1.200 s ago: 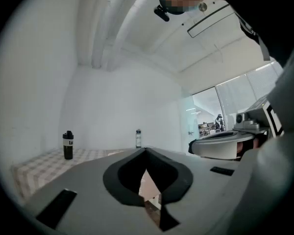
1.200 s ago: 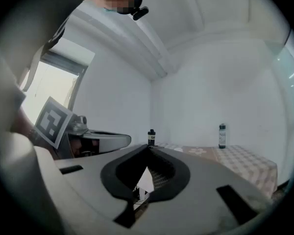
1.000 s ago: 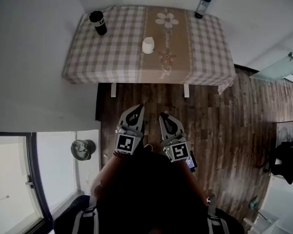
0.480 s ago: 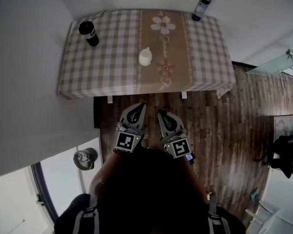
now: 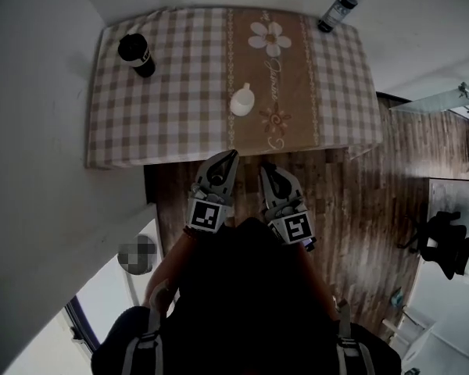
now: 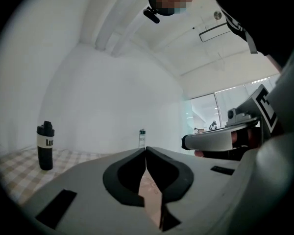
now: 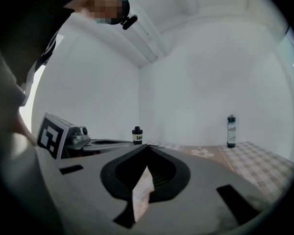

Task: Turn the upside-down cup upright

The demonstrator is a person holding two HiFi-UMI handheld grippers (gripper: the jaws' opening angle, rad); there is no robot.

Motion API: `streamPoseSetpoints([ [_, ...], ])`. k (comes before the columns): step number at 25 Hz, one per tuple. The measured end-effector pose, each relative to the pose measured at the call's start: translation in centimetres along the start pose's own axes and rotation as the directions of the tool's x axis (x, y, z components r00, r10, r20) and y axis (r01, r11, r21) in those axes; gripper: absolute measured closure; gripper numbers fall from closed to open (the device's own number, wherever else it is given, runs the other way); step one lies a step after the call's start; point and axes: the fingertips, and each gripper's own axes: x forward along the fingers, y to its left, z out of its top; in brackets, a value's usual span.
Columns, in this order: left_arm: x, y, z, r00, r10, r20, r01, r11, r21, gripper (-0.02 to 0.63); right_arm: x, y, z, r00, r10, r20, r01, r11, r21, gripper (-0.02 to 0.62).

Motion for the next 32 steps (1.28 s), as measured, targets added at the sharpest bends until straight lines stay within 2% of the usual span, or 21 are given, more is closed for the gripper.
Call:
streamPoseSetpoints([
  [6,2.3,3.6,-1.0,1.000,0.003,-0.019,-0.003,1.000,0.012,0.598,3.8,-0.8,0.3,1.000,0.007,0.019,-0.007,1.000,-0.017,0.591],
  [9,3.3,3.9,-1.7,0.999,0.019,-0.045,-0.019,1.000,-0.001,0.598,4.6,-1.9,0.5,0.999,0.020,0.030,-0.019,0.999,-0.027,0.591],
  [13,5.3,3.9,-2.6,0.996,0.026,-0.088,-0.021,0.998,0.057,0.598,6.0,-3.7,0.7,0.997,0.038,0.071,-0.038,0.999,-0.001,0.591],
  [18,7.6,2.9,-2.9,0.990,0.078,-0.115,-0.067,0.993,0.094,0.598,6.2,-6.6,0.5,0.991,0.079,0.109,-0.085,0.995,0.049,0.591],
  [20,8.2,3.2,-3.6,0.982,0.108,-0.153,-0.093,0.990,0.107,0.598,6.8,-7.5,-0.5,0.990,0.101,0.100,-0.105,0.994,0.038,0.591],
  [23,9.2,3.3,-3.3,0.980,0.126,-0.157,-0.108,0.987,0.117,0.598,7.7,-9.2,-1.0,0.989,0.106,0.107,-0.111,0.993,0.038,0.591],
  [24,9.3,3.2,-3.1,0.979,0.124,-0.159,-0.107,0.988,0.112,0.581,7.8,-9.5,-0.9,0.987,0.110,0.113,-0.116,0.992,0.047,0.591],
  [25,9.5,3.1,-3.1,0.979,0.122,-0.167,-0.105,0.989,0.107,0.501,7.8,-9.8,-0.9,0.987,0.115,0.116,-0.122,0.991,0.057,0.591],
  [32,11.5,4.4,-6.5,0.969,0.153,-0.194,-0.134,0.985,0.106,0.488,8.8,-11.5,-1.5,0.986,0.131,0.103,-0.136,0.990,0.042,0.591],
])
